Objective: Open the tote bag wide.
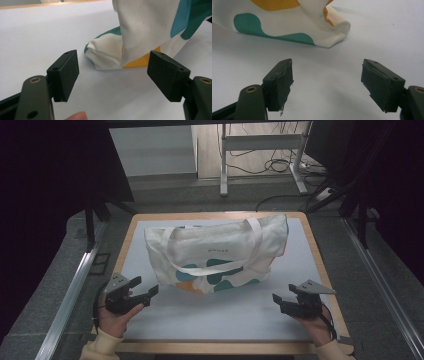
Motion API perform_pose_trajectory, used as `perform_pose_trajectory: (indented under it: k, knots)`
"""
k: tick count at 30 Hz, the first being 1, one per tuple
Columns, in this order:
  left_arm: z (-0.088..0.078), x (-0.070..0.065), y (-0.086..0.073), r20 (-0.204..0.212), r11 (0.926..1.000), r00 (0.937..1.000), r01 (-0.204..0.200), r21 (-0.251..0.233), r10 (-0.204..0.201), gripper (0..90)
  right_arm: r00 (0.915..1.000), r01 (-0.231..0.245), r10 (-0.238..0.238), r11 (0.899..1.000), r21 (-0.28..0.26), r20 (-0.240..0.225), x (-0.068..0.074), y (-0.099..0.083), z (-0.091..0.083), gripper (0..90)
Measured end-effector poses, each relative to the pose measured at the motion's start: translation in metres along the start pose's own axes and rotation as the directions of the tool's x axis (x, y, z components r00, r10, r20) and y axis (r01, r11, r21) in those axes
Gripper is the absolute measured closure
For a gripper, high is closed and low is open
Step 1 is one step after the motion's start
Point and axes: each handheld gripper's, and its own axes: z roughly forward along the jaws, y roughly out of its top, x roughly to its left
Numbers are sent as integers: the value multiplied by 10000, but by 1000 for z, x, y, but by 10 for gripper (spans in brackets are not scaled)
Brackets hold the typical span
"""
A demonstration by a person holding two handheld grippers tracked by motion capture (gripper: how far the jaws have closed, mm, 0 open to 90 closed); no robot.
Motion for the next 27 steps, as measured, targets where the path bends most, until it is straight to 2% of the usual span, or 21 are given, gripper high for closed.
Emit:
perform_pose_trajectory:
  k: [7,8,13,16,18,22,27]
  knots:
    - [-2,2,9,107,10000,9999,2,-64,-2,249,10000,-46,45,9998,-213,-9,1,11,-3,251]
    - [0,2,12,145,10000,9999,-29,-65,30,248,10000,-18,18,9993,-367,1,1,18,-6,252]
    - [3,0,19,222,9999,9996,-161,-11,161,246,10000,22,-22,9978,-670,-3,-2,31,-11,255]
    - [3,0,24,237,9998,9995,-219,-24,219,245,10000,24,-18,9958,-912,61,-8,44,-14,259]
    - [2,-1,29,246,9996,9993,-284,-83,286,244,10000,-3,6,9953,-964,26,-9,47,-15,262]
    - [0,-1,36,219,9992,9991,-348,-201,353,245,9999,154,-147,9934,-1135,63,-15,66,-17,270]
    - [-2,1,44,321,9991,9991,-267,-334,278,245,9997,242,-233,9919,-1250,83,-19,81,-17,287]
